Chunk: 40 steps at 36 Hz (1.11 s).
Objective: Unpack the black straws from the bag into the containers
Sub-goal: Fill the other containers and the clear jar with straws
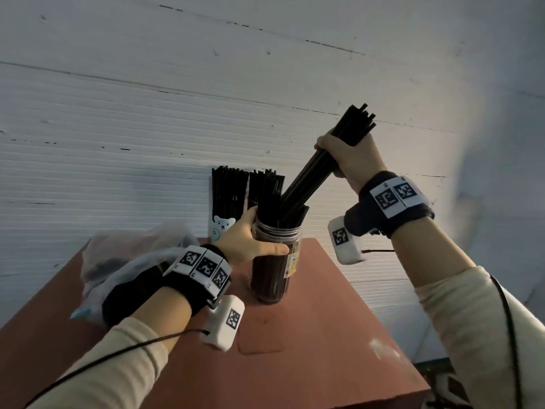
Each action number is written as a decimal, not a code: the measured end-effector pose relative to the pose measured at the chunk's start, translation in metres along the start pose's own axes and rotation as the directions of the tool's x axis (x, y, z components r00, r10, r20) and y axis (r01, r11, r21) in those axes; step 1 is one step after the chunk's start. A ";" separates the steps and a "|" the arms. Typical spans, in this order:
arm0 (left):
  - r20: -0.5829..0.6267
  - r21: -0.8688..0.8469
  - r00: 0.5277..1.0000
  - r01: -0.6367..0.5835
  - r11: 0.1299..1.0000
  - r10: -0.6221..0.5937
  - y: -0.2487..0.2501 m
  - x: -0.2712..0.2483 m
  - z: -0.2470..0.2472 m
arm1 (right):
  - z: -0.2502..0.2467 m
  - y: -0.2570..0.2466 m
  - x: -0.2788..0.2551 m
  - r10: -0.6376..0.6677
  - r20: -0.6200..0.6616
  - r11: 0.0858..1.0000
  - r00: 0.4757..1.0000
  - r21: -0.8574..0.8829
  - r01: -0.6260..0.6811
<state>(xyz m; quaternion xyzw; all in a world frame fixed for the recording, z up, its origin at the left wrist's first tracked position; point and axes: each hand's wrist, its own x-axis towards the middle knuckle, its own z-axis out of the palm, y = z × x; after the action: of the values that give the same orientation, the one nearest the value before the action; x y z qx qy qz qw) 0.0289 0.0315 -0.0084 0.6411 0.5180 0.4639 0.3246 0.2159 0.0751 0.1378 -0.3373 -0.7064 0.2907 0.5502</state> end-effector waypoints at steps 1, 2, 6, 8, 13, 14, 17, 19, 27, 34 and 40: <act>-0.006 0.000 1.000 -0.006 1.000 0.006 -0.002 0.000 0.000 | 0.001 0.002 0.002 0.013 0.020 1.000 1.000 -0.008 -0.013; -0.009 -0.002 1.000 -0.008 1.000 0.008 -0.003 0.001 0.000 | 0.003 0.002 0.004 0.027 0.043 0.999 0.999 -0.021 -0.027; 0.006 -0.009 1.000 -0.017 1.000 0.017 -0.004 0.002 -0.001 | 0.014 0.004 0.005 0.047 0.142 0.992 0.989 -0.118 -0.030; 0.025 -0.025 1.000 -0.014 1.000 0.014 -0.004 0.002 -0.002 | 0.021 0.007 0.003 0.033 0.177 0.983 0.984 -0.185 0.000; 0.028 -0.022 1.000 -0.009 1.000 0.010 -0.004 0.001 -0.002 | 0.034 0.026 -0.011 0.028 0.324 0.941 0.946 -0.329 0.085; 0.026 -0.015 1.000 -0.005 1.000 0.006 -0.004 0.001 -0.002 | 0.035 0.031 -0.014 0.054 0.347 0.938 0.936 -0.339 0.071; 0.023 -0.014 1.000 0.015 1.000 -0.015 -0.002 0.000 -0.002 | 0.036 0.042 -0.021 0.132 0.379 0.923 0.916 -0.384 0.025; 0.029 -0.020 0.999 0.024 1.000 -0.023 -0.002 0.000 -0.002 | 0.037 0.044 -0.027 0.148 0.417 0.896 0.897 -0.440 0.056; 0.018 -0.009 0.999 0.031 0.999 -0.030 0.002 -0.002 0.000 | 0.035 0.028 -0.044 -0.169 0.201 0.952 0.965 -0.220 0.213; 0.012 -0.032 0.999 0.037 0.999 -0.036 0.002 -0.004 0.002 | 0.051 0.035 -0.058 -0.402 0.286 0.799 0.870 -0.354 0.486; -0.020 -0.050 1.000 0.023 0.998 -0.024 0.004 -0.007 0.004 | 0.047 0.045 -0.064 -0.275 0.411 0.760 0.869 -0.460 0.459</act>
<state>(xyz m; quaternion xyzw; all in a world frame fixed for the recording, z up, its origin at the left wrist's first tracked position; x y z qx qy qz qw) 0.0336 0.0245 -0.0080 0.6219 0.5173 0.4792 0.3406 0.1874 0.0497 0.0551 -0.2807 -0.8911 0.0133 0.3563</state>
